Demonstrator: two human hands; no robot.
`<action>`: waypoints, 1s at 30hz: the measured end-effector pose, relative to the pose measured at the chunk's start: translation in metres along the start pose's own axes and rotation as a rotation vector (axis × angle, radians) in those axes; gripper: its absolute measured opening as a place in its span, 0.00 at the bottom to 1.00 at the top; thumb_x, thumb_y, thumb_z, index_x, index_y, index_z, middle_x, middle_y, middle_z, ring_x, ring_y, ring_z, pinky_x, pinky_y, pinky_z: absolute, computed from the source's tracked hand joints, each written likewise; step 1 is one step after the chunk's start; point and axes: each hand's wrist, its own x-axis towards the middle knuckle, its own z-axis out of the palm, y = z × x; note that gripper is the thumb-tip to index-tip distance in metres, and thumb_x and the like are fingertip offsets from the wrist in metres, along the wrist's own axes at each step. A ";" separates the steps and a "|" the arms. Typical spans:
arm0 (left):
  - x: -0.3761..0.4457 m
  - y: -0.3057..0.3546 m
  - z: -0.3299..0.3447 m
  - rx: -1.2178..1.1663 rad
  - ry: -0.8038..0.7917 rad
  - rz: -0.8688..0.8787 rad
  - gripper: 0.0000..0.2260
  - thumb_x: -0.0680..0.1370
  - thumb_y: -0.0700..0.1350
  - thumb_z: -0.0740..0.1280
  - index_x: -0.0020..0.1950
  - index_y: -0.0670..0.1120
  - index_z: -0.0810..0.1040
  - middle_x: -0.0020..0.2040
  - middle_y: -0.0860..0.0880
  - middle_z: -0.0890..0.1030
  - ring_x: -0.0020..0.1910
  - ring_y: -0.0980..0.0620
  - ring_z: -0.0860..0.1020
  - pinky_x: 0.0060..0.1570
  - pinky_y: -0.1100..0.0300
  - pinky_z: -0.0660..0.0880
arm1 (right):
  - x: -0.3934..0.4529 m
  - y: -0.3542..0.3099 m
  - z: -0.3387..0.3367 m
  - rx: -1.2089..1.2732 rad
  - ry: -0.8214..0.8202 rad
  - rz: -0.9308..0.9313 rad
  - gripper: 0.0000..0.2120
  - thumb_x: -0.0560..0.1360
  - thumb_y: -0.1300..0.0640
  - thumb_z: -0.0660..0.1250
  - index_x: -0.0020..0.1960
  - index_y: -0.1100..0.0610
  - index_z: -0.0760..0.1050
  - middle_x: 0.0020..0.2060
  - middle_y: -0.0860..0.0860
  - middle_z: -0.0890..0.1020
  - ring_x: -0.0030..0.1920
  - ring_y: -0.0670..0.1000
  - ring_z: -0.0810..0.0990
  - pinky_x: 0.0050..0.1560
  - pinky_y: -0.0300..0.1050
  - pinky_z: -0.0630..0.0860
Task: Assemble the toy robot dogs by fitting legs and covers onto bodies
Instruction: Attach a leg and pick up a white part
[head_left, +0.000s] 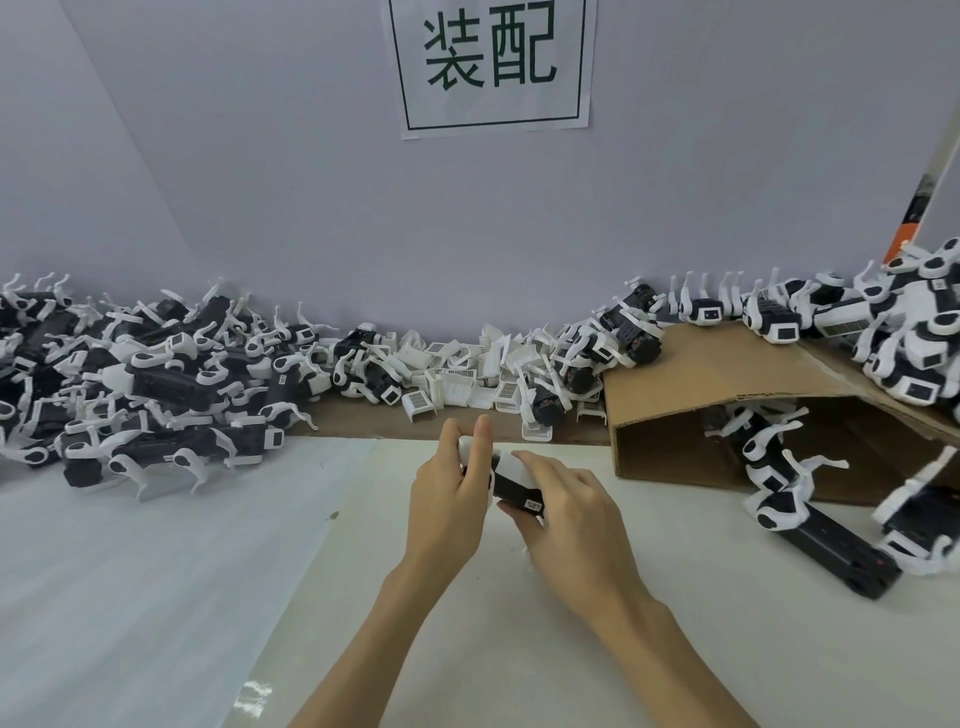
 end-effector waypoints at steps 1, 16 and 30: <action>0.000 0.000 0.000 -0.003 0.005 -0.003 0.29 0.78 0.76 0.52 0.43 0.49 0.68 0.30 0.58 0.78 0.28 0.56 0.74 0.39 0.41 0.78 | 0.000 0.000 0.000 -0.014 0.010 -0.019 0.24 0.72 0.55 0.81 0.66 0.55 0.80 0.54 0.48 0.87 0.50 0.57 0.83 0.51 0.49 0.81; -0.001 -0.005 -0.013 0.055 0.012 0.500 0.15 0.88 0.56 0.54 0.58 0.50 0.77 0.47 0.59 0.81 0.44 0.54 0.80 0.44 0.56 0.74 | 0.009 0.027 -0.026 0.827 -0.436 0.309 0.10 0.85 0.52 0.63 0.51 0.51 0.81 0.42 0.45 0.83 0.44 0.47 0.81 0.46 0.44 0.78; 0.006 -0.004 -0.012 -0.092 -0.054 0.006 0.19 0.67 0.70 0.75 0.48 0.59 0.82 0.44 0.56 0.82 0.62 0.48 0.74 0.61 0.47 0.76 | 0.008 0.020 -0.015 0.440 0.023 0.011 0.22 0.76 0.43 0.72 0.67 0.50 0.75 0.63 0.40 0.76 0.66 0.39 0.72 0.59 0.31 0.72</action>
